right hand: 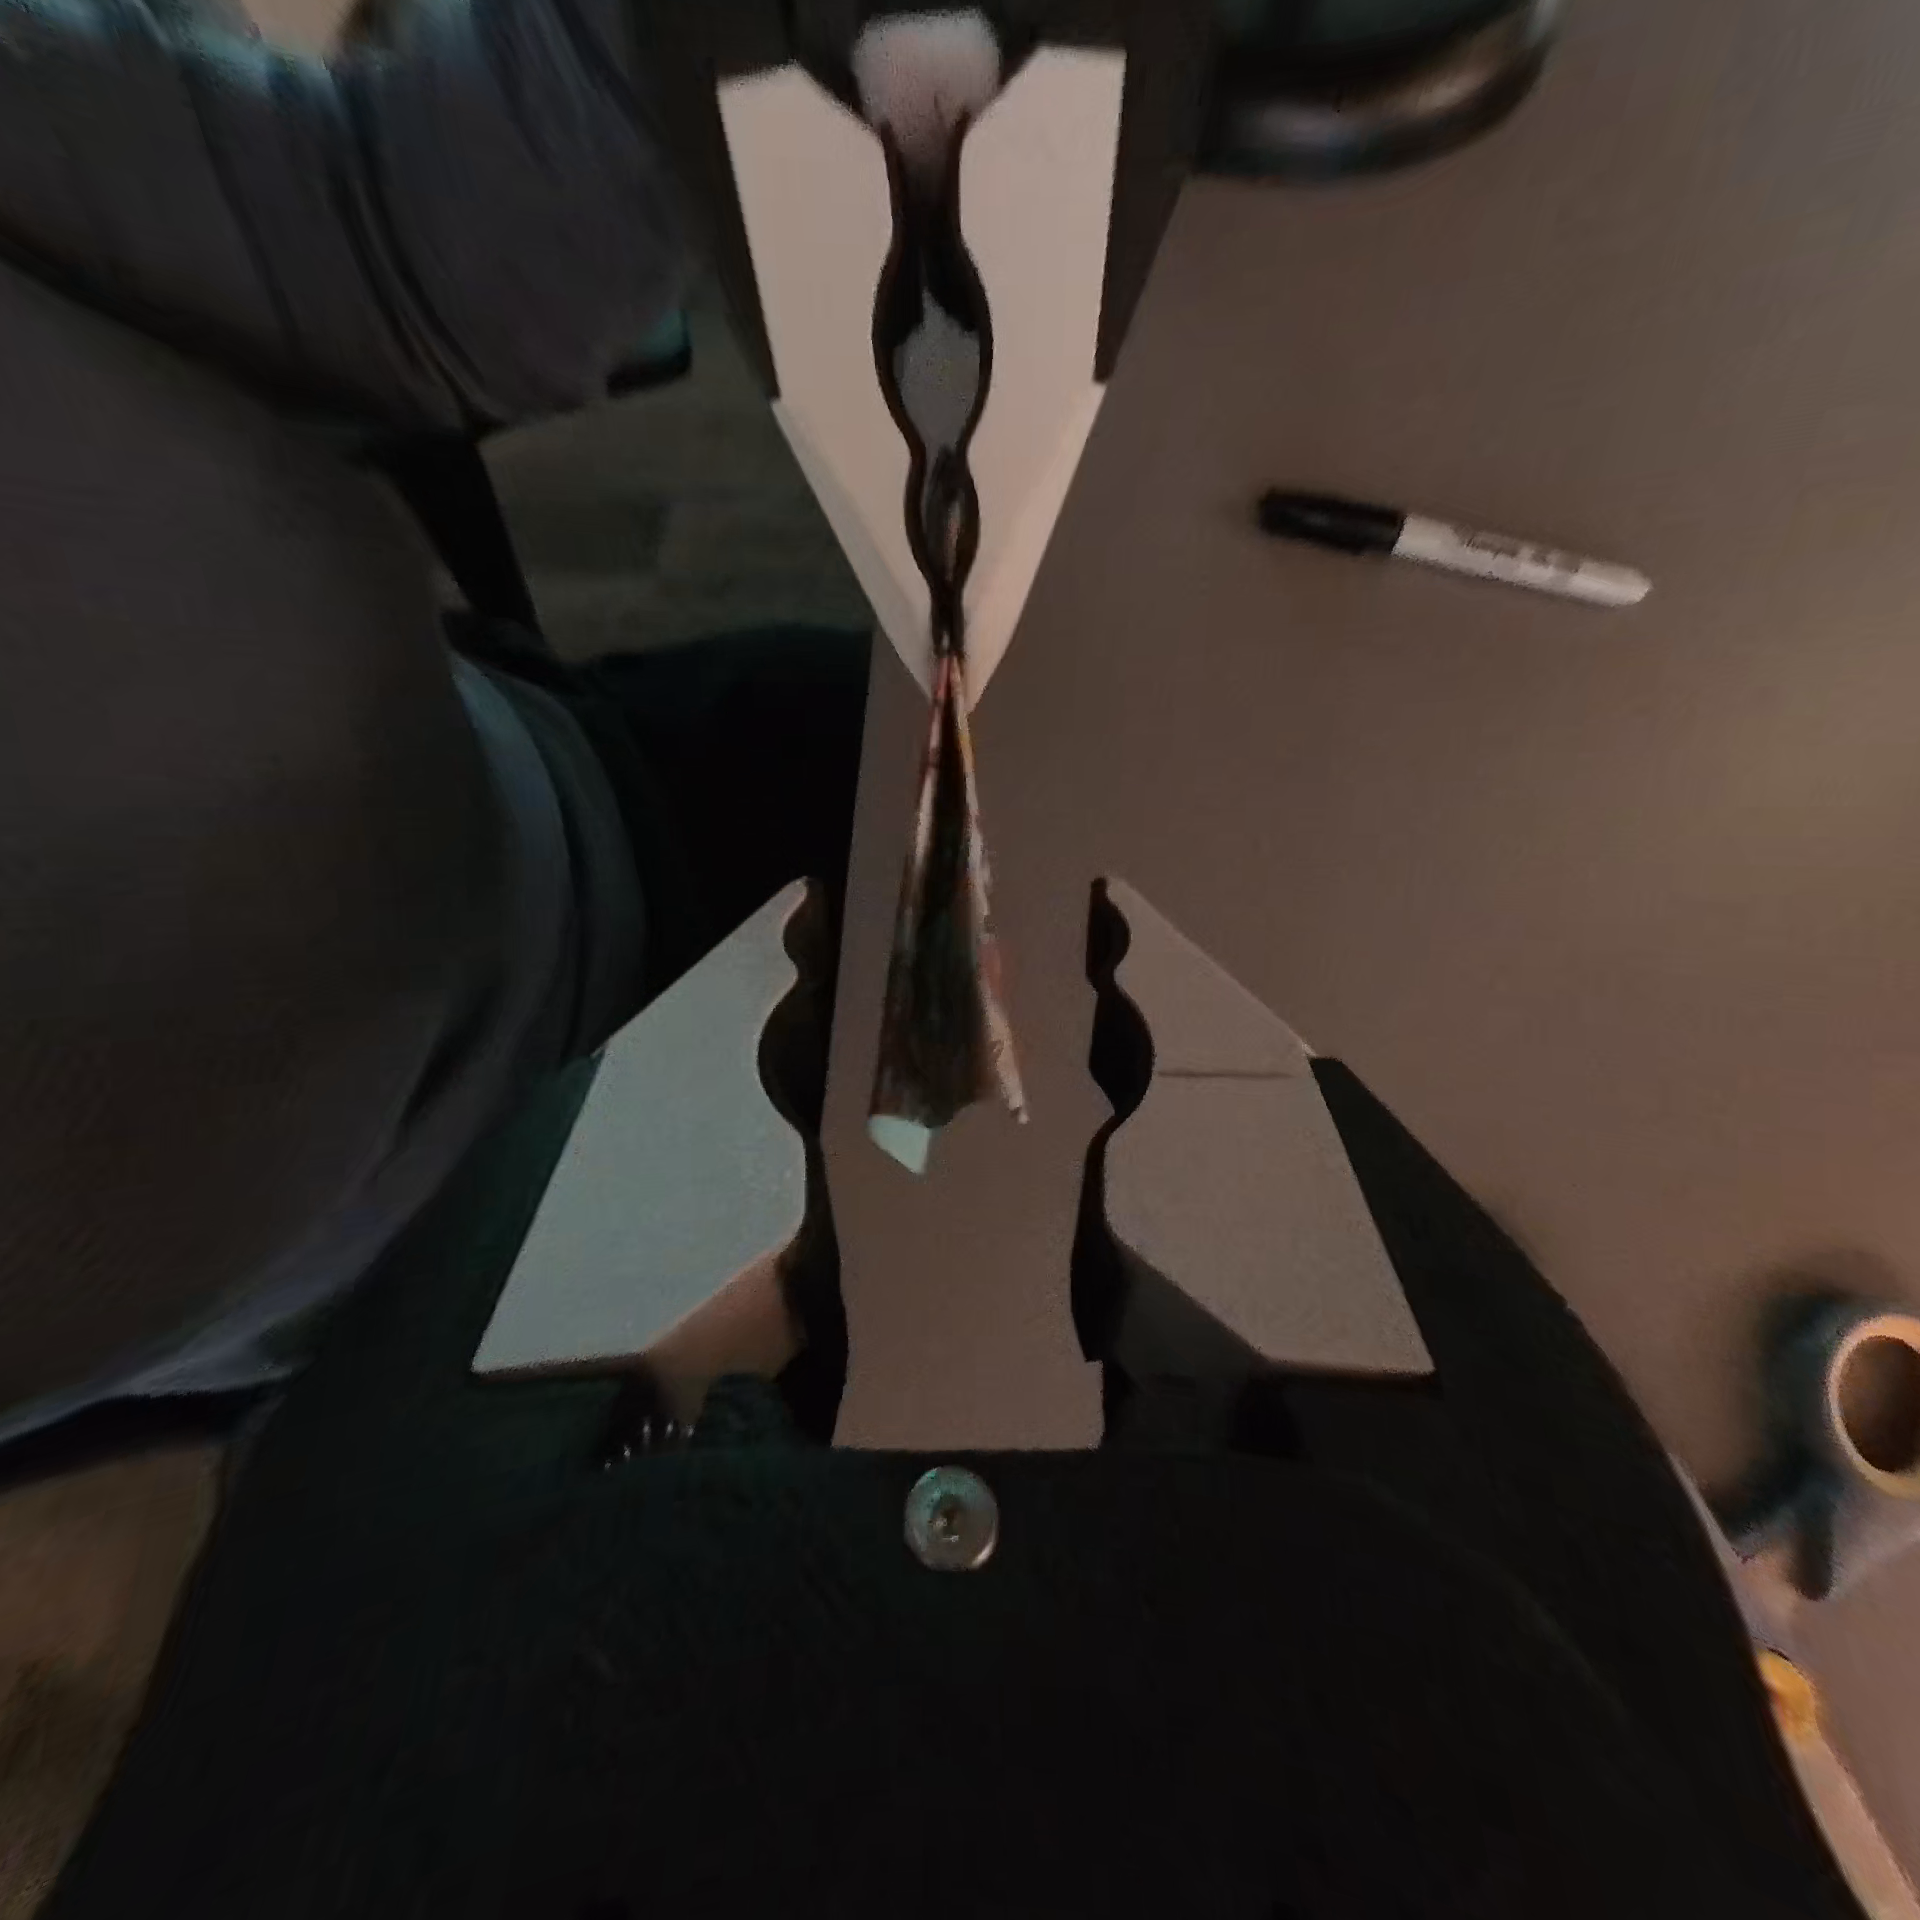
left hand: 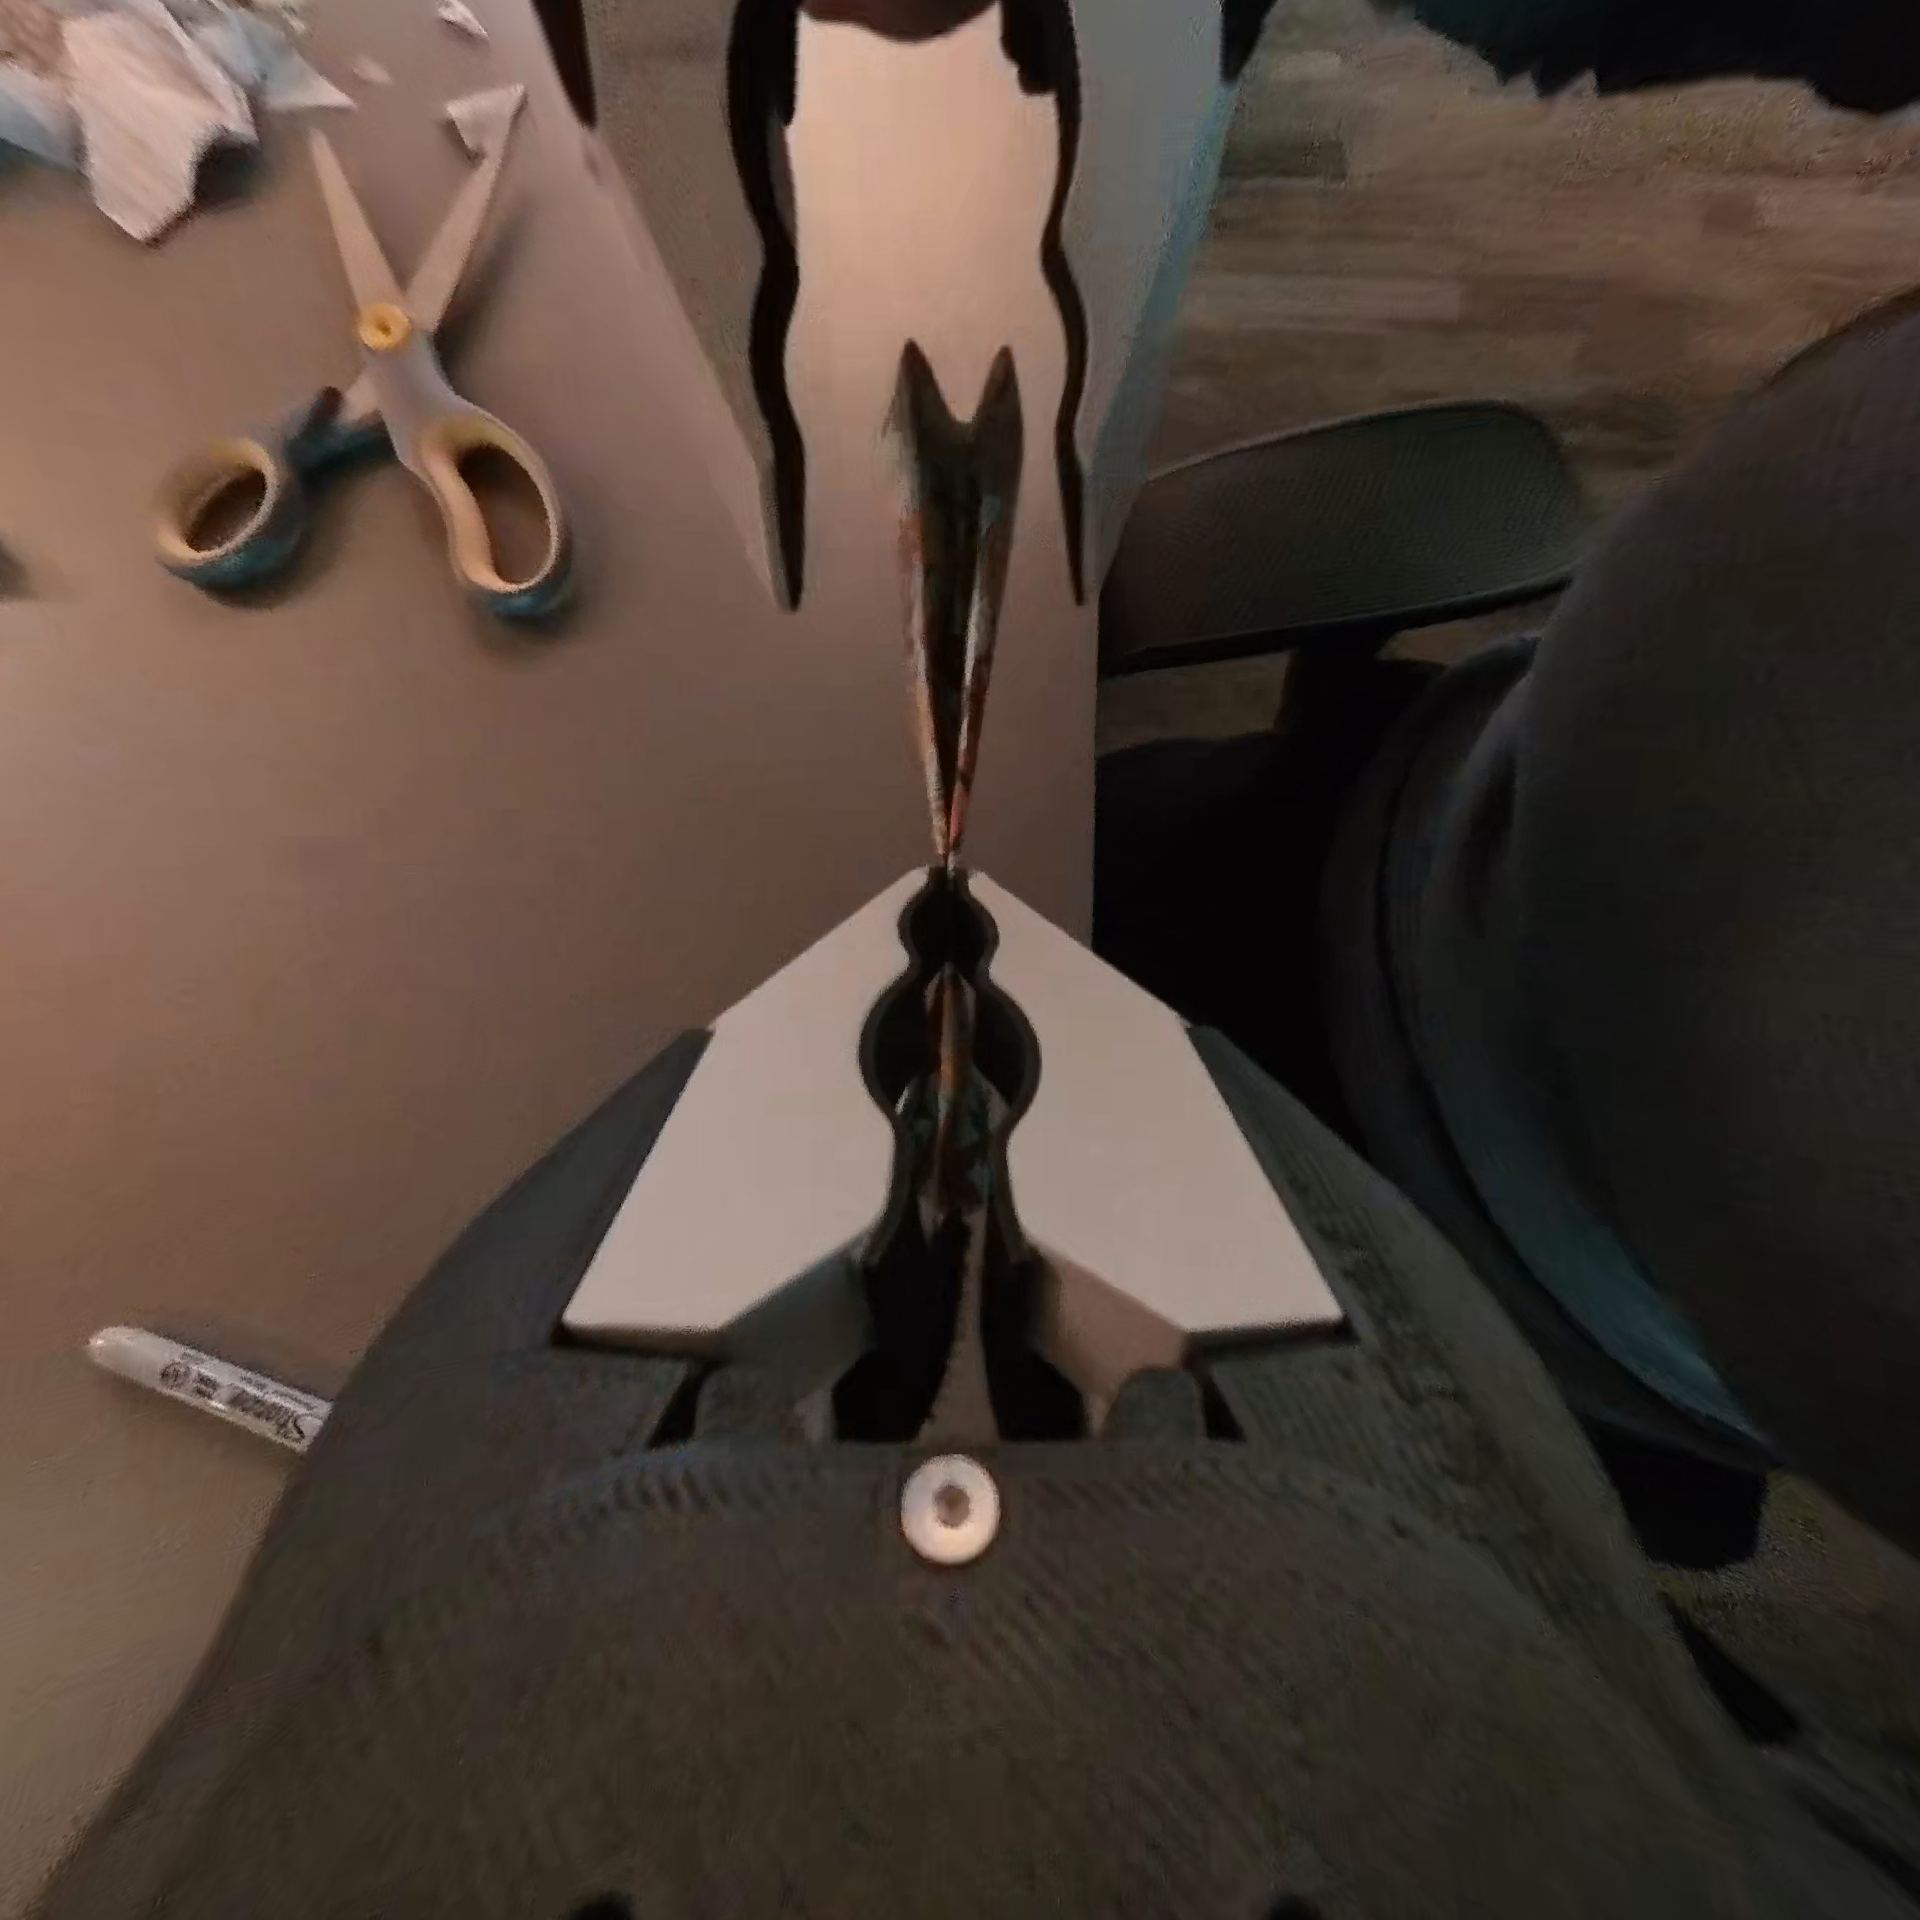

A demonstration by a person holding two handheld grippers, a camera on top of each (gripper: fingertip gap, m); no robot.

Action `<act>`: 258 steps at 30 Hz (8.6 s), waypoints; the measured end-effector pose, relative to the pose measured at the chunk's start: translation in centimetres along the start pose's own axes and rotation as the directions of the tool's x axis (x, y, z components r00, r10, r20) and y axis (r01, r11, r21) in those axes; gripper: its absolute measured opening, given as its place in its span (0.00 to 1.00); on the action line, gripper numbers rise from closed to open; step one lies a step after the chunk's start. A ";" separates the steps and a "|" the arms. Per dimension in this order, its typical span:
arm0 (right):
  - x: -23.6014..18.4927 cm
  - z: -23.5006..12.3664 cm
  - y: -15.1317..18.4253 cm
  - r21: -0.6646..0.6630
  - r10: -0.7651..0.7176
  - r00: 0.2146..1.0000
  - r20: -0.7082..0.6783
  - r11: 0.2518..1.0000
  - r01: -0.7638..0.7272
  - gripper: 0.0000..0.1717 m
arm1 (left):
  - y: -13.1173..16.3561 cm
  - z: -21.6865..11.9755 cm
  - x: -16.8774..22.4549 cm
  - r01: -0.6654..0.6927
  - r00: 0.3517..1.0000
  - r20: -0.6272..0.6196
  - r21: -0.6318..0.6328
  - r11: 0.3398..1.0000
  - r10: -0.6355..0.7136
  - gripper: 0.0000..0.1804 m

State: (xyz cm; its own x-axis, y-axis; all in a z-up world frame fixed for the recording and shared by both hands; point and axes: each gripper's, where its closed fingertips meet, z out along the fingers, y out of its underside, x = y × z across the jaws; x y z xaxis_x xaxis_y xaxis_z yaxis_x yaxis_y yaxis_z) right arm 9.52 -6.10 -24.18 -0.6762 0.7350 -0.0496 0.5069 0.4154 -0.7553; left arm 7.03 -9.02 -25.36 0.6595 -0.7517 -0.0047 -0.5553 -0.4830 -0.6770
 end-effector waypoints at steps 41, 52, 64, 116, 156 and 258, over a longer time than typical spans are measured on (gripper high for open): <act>9.5 6.9 7.1 -0.720 -0.850 0.336 -0.405 0.523 0.455 0.00 | 9.0 4.8 -10.1 -0.532 0.678 0.417 -0.291 0.795 0.606 0.00; 9.4 7.1 6.8 -0.781 -0.896 0.257 -0.361 0.441 0.441 0.00 | 7.4 -3.8 -11.5 -0.215 0.708 0.651 -0.173 0.961 0.275 0.00; 9.4 7.1 6.8 -0.799 -0.907 0.250 -0.338 0.417 0.433 0.00 | 7.0 6.0 -11.4 0.132 0.667 0.741 -0.016 0.991 -0.077 0.00; 3.0 9.4 4.5 -0.042 0.149 0.865 0.479 0.988 -0.147 0.00 | 6.3 6.4 -7.9 -0.396 0.760 0.543 -0.047 0.917 0.356 0.00; 2.7 10.5 4.5 -0.073 0.046 0.919 0.393 0.997 -0.019 0.00 | 7.4 5.6 -8.4 -0.312 0.815 0.508 -0.020 0.950 0.279 0.00; 3.1 5.4 1.0 -0.518 -0.756 0.436 -0.489 0.654 0.551 0.01 | 6.7 0.7 -2.4 -0.262 0.727 0.609 -0.179 0.948 0.316 0.00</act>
State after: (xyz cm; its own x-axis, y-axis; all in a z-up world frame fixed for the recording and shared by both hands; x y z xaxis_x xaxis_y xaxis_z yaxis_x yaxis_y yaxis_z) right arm 5.03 -6.29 -28.59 -0.4170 0.2687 0.8683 0.2357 0.9546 -0.1823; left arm 2.09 -10.12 -30.43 0.6129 -0.4256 -0.6658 -0.7901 -0.3414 -0.5091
